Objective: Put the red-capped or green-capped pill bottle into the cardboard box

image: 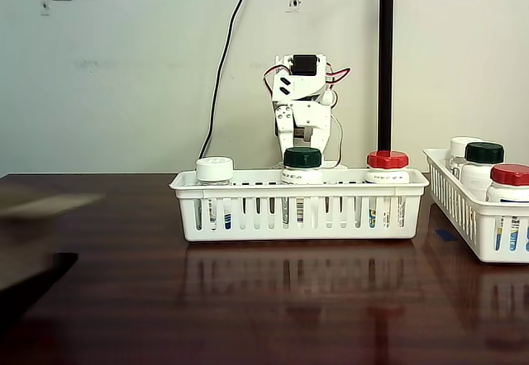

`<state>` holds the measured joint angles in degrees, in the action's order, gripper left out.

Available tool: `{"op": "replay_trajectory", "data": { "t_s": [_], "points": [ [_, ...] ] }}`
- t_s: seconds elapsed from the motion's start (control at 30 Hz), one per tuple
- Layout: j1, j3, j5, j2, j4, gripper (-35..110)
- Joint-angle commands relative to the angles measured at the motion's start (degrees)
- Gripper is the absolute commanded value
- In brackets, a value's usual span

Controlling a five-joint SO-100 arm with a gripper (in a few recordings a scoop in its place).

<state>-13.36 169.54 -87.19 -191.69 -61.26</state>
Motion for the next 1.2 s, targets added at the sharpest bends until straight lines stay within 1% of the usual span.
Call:
{"op": "replay_trajectory", "data": {
  "t_s": [0.0,0.37,0.63,0.8,1.0,1.17],
  "points": [
    [-2.9,0.1,-1.6,-5.2,1.0,0],
    [0.6,0.1,2.7,-5.2,3.6,0],
    [-0.7,0.1,4.0,-5.2,5.0,0],
    [0.1,0.1,2.5,-5.2,9.1,0],
    [-0.7,-2.4,-3.1,-5.2,11.3,0],
    [3.5,-8.0,-1.1,-5.2,10.1,0]
  ]
}}
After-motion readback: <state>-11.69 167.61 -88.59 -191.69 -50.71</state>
